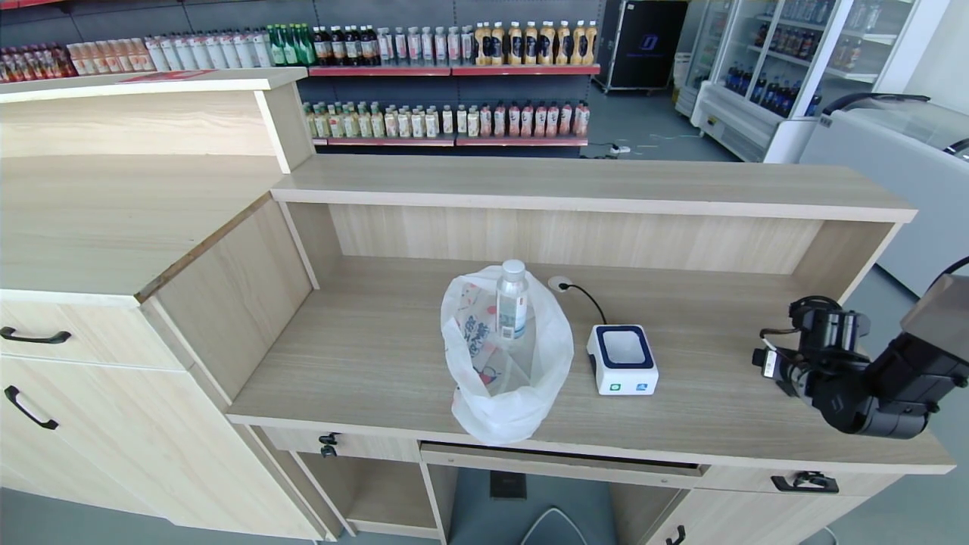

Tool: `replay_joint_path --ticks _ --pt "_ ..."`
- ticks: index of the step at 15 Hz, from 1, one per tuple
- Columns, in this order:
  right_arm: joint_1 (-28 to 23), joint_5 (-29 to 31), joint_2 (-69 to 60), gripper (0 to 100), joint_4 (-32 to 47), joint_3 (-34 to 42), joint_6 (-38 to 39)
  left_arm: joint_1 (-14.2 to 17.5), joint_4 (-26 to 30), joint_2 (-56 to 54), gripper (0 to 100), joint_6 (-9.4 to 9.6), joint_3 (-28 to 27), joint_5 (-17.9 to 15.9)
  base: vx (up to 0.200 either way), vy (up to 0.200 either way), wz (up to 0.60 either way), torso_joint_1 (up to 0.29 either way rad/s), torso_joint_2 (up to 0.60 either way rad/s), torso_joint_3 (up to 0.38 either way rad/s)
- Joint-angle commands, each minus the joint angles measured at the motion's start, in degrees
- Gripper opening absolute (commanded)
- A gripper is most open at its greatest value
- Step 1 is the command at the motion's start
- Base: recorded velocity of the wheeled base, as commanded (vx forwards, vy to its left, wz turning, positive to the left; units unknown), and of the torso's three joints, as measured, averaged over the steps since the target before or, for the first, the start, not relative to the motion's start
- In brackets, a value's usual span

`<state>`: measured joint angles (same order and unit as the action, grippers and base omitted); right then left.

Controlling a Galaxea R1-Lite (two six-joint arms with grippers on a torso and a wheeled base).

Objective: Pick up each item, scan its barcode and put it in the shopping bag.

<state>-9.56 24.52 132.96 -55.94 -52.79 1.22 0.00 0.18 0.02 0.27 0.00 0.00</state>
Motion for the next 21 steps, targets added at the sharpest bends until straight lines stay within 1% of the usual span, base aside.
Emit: replay_joint_path --ticks 1,7,13,21 --pt "-0.20 0.01 0.54 100 0.04 0.31 0.10 0.00 -0.01 -0.02 100 0.00 0.00 0.00 0.000 0.000 0.00 0.000 0.00 0.000" --pt "-1.96 0.01 1.33 100 -0.04 -0.21 -0.16 0.00 -0.01 -0.02 100 0.00 0.00 0.00 0.000 0.000 0.00 0.000 0.00 0.000" --pt "-2.13 0.01 1.33 100 -0.13 -2.32 -0.52 0.00 -0.01 -0.02 100 0.00 0.00 0.00 0.000 0.000 0.00 0.000 0.00 0.000" --pt "-3.98 0.01 3.18 100 -0.31 -3.20 -2.27 0.00 -0.01 -0.02 100 0.00 0.00 0.00 0.000 0.000 0.00 0.000 0.00 0.000"
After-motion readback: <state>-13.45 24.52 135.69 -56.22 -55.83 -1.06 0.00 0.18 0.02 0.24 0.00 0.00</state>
